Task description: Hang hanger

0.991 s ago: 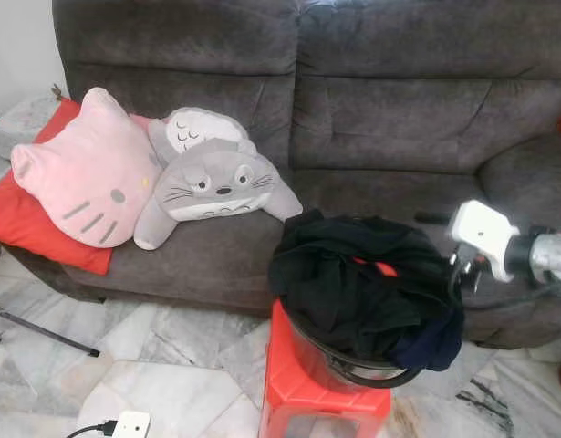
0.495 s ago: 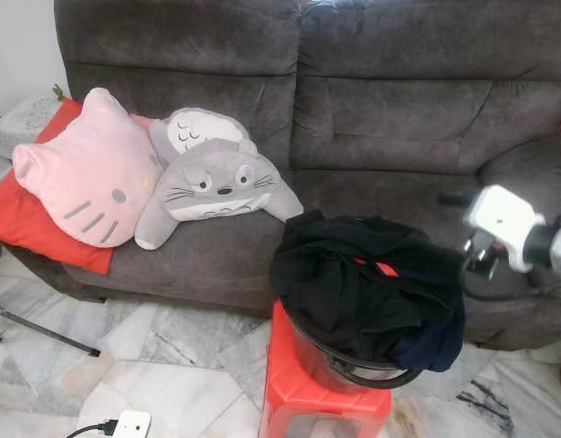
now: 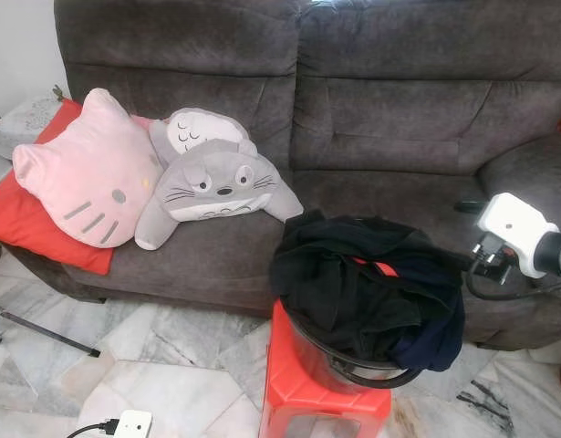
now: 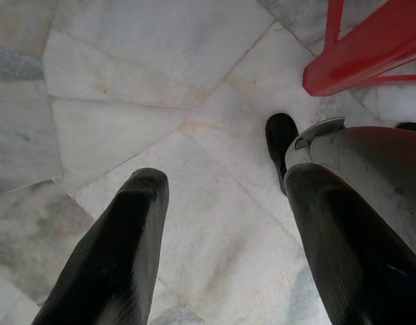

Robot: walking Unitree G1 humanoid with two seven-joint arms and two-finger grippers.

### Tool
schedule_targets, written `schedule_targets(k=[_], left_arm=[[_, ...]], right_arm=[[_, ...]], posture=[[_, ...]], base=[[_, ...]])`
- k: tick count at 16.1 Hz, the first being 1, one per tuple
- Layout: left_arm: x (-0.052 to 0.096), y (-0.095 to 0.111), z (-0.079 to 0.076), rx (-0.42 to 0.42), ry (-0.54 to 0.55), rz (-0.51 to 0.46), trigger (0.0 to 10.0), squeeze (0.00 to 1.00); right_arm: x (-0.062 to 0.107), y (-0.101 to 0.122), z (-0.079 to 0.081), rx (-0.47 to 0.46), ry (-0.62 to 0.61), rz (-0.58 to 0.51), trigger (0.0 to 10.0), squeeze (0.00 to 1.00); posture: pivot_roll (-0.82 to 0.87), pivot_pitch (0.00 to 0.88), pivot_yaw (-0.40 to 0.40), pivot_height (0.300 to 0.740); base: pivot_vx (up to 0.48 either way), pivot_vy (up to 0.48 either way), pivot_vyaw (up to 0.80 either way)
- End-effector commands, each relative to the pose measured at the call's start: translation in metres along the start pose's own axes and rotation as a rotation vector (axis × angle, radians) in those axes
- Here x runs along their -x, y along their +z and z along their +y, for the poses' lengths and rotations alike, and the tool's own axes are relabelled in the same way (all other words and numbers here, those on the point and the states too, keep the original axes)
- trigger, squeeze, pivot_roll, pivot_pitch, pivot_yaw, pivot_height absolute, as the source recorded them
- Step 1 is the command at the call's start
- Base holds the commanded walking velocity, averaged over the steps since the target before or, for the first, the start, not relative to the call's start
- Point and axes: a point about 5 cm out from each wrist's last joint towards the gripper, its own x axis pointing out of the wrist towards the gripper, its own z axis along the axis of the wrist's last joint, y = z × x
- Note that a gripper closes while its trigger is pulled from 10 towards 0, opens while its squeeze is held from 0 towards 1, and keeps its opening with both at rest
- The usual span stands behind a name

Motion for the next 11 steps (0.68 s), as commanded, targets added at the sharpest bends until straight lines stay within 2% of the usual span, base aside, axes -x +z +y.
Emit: schedule_targets(k=[1,3,7,11], left_arm=[[0.0,-0.002,-0.001,0.014,-0.001,0.013,10.0,0.0],[0.0,-0.002,-0.001,0.014,-0.003,0.011,10.0,0.0],[0.005,-0.015,0.01,0.021,0.02,0.043,10.0,0.0],[0.003,-0.012,0.005,0.021,0.015,0.034,10.0,0.0]], right_arm=[[0.005,-0.003,-0.003,0.006,-0.02,0.014,10.0,0.0],[0.004,-0.005,-0.003,0.002,-0.024,0.018,10.0,0.0],[-0.001,-0.011,-0.002,-0.004,-0.043,0.039,10.0,0.0],[-0.006,-0.013,0.001,-0.01,-0.043,0.04,10.0,0.0]], posture=[[-0.15,0.011,0.052,0.74],[-0.14,0.01,0.052,0.74],[-0.14,0.011,0.051,0.74],[-0.14,0.011,0.048,0.74]], base=[[0.0,0.0,0.0],[0.0,0.0,0.0],[0.0,0.0,0.0],[0.0,0.0,0.0]])
